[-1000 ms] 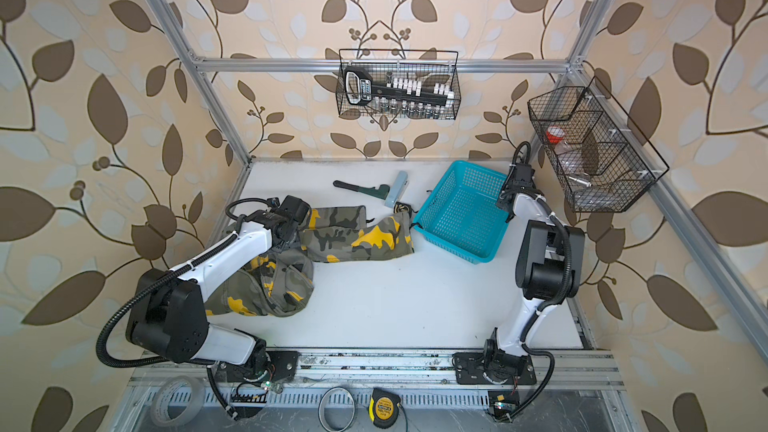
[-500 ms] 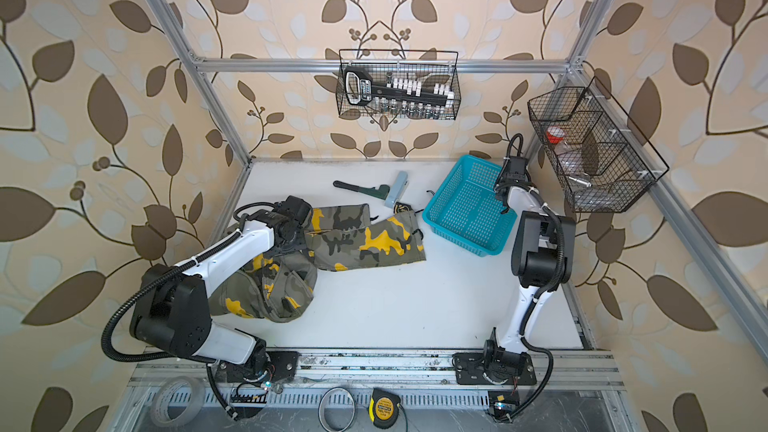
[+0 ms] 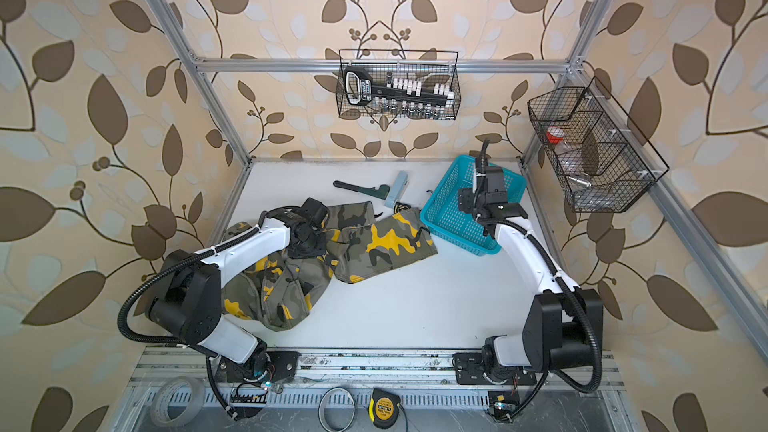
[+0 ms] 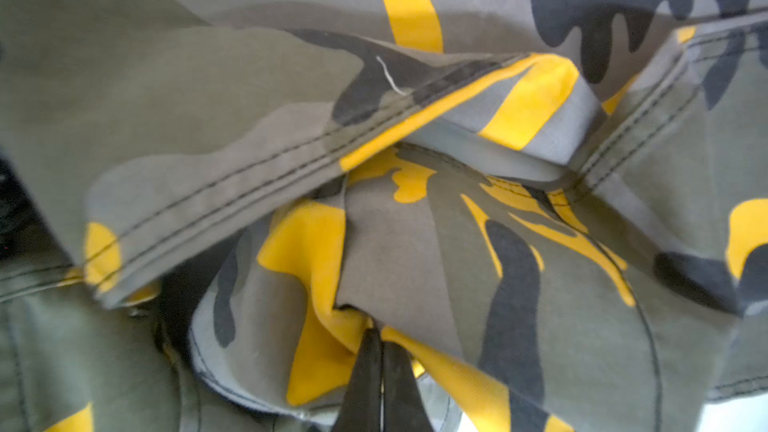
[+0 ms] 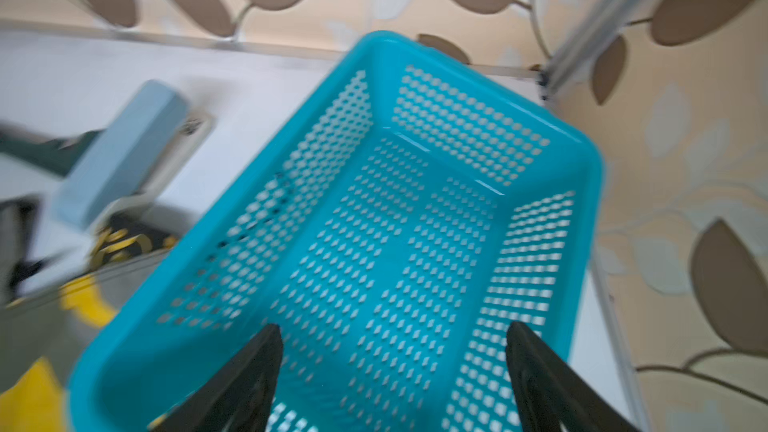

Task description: Fold and stack the trousers

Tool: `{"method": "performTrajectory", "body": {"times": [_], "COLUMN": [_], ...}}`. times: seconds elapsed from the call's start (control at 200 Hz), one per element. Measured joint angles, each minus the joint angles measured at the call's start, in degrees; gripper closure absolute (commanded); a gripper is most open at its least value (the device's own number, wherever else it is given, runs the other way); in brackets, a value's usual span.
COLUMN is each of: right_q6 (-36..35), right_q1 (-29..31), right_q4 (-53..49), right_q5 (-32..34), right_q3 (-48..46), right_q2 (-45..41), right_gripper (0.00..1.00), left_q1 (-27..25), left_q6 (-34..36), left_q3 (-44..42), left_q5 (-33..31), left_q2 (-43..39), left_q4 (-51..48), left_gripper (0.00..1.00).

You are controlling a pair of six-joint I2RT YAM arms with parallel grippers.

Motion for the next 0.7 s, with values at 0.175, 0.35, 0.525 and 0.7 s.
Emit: {"method": "performTrajectory", "body": {"times": [0.175, 0.35, 0.525, 0.7], "right_q6": [5.86, 15.02, 20.02, 20.87], "right_q1": [8.07, 11.06, 11.50, 11.63], "right_q4": [-2.82, -4.13, -5.97, -7.61], "right_q5": [-1.16, 1.42, 4.50, 7.45], "right_q3": [2.82, 11.17, 17.51, 19.91], "right_q2": [4.72, 16.04, 26.03, 30.93], "right_gripper": [0.15, 0.21, 0.39, 0.63], "left_q1": [0.00, -0.17, -0.46, -0.72], "left_q6": [0.17, 0.17, 0.15, 0.15], "left_q3": [0.42, 0.48, 0.46, 0.46], "left_q5": [1.62, 2.97, 3.96, 4.13], "left_q2": [0.39, 0.39, 0.39, 0.50], "left_q4": [0.09, 0.44, 1.11, 1.38], "left_gripper": [1.00, 1.00, 1.00, 1.00]}}
